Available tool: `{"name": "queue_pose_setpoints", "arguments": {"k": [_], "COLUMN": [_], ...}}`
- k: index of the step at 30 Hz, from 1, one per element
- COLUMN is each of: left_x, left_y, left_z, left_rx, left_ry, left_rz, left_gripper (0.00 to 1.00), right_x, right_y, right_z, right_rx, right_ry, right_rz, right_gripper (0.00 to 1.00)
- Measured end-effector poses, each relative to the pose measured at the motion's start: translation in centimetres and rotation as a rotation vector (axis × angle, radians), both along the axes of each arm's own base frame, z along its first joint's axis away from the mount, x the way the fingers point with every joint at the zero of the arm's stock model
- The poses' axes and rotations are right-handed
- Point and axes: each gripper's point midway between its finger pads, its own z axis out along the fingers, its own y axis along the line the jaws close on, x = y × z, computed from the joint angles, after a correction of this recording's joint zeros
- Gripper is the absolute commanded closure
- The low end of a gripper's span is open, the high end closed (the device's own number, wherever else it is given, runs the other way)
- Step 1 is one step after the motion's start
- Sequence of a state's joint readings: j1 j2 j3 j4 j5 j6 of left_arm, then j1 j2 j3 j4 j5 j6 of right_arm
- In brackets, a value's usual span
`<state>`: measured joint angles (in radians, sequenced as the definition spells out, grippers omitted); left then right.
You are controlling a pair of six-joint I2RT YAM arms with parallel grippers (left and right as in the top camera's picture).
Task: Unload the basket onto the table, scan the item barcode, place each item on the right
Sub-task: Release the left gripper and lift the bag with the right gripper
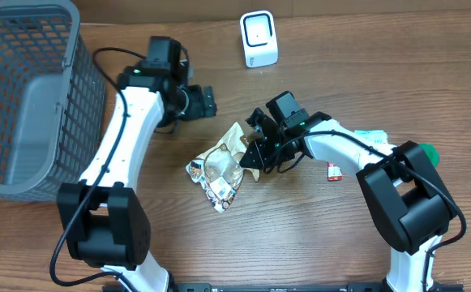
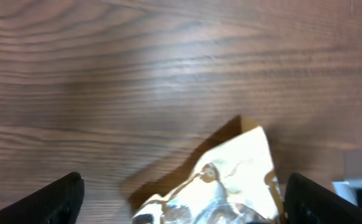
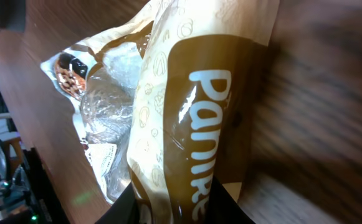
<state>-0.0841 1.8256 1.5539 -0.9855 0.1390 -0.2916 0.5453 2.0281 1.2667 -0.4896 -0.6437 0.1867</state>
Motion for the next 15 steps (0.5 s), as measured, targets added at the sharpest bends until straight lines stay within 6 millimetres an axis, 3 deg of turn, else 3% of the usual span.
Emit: {"name": "queue_pose_setpoints", "arguments": {"k": [5,11,15], "left_x": [-0.2,0.0,0.3], "left_y": [2.9,6.4,8.8], "left_z": [-0.1,-0.1,0.1], "left_rx": [-0.009,-0.015,-0.015], "left_ry": [0.028,0.026,0.007], "left_rz": [0.103,0.203,0.268], "left_gripper": [0.02,0.00,0.00], "right_x": [1.5,2.3,2.6], "right_y": [-1.4,-1.6,-1.8], "right_z": [1.3,6.5,8.8], "right_rx": [0.023,0.080,0.080], "right_ry": [-0.029,-0.182,-0.277], "right_rz": [-0.034,0.003,0.015], "right_gripper": [0.96,0.96,0.96]}}
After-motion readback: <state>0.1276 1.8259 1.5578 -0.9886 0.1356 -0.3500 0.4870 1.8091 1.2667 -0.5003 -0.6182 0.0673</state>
